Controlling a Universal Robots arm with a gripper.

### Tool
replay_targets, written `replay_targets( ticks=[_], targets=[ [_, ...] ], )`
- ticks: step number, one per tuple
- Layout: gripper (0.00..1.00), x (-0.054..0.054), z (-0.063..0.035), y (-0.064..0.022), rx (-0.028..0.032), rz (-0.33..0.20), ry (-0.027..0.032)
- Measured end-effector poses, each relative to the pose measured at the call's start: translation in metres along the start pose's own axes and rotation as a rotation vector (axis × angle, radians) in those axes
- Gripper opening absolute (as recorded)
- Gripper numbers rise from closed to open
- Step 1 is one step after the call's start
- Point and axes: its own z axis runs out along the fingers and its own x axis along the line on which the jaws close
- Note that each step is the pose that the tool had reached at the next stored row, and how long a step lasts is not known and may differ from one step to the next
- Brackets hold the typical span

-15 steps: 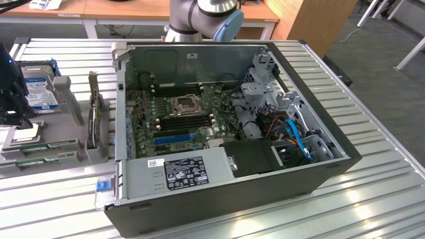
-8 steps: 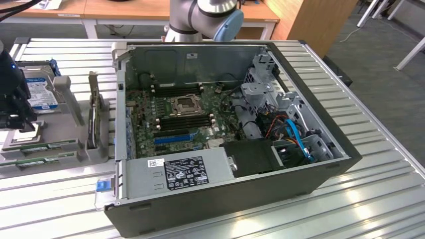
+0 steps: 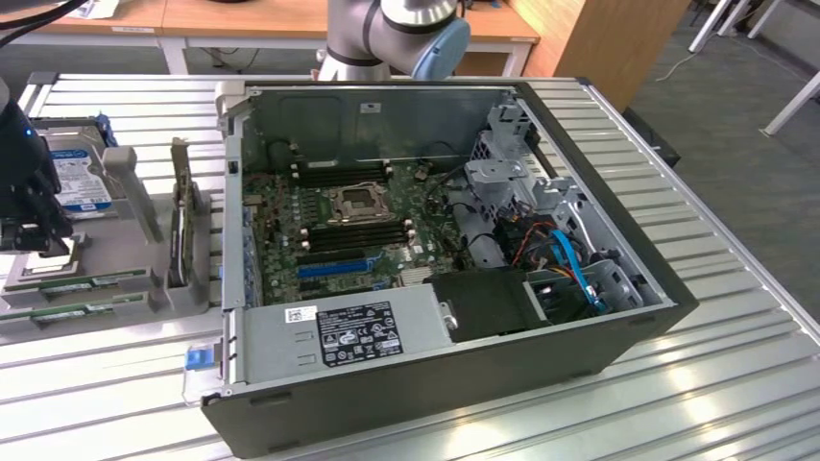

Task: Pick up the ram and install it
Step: 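Pick up the ram and move it above insertion slot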

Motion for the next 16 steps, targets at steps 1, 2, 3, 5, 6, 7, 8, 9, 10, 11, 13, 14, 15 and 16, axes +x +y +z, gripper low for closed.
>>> replay_targets(
  ticks=[1, 2, 3, 5, 6, 7, 8, 9, 10, 11, 13, 14, 15, 16],
  targets=[
    [0.31, 0.0, 0.0001, 0.0, 0.0001, 0.0, -0.0001],
    [0.31, 0.0, 0.0001, 0.0, 0.0001, 0.0, -0.0001],
    [0.31, 0.0004, 0.0002, -0.0001, 0.0003, 0.0, -0.0002],
    [0.31, 0.0015, 0.0, 0.0, 0.0002, 0.0, -0.0002],
    [0.31, 0.0021, -0.0001, 0.0, 0.0001, 0.0, -0.0001],
    [0.31, 0.0027, -0.0002, 0.0001, 0.0001, 0.0, -0.0001],
    [0.31, 0.0033, -0.0002, 0.0001, 0.0002, 0.0, -0.0002],
    [0.31, 0.0039, -0.0003, 0.0001, 0.0001, 0.0, -0.0002],
    [0.31, 0.0044, -0.0003, 0.0001, 0.0002, 0.0, -0.0002],
    [0.31, 0.005, -0.0004, 0.0001, 0.0001, 0.0, -0.0001],
    [0.31, 0.0058, -0.0005, 0.0002, 0.0001, 0.0, -0.0001],
    [0.31, 0.0061, -0.0006, 0.0002, 0.0, 0.0, 0.0],
    [0.31, 0.0063, -0.0006, 0.0002, 0.0001, 0.0, -0.0001],
    [0.31, 0.0064, -0.0005, 0.0002, 0.0002, 0.0, -0.0002]
  ],
)
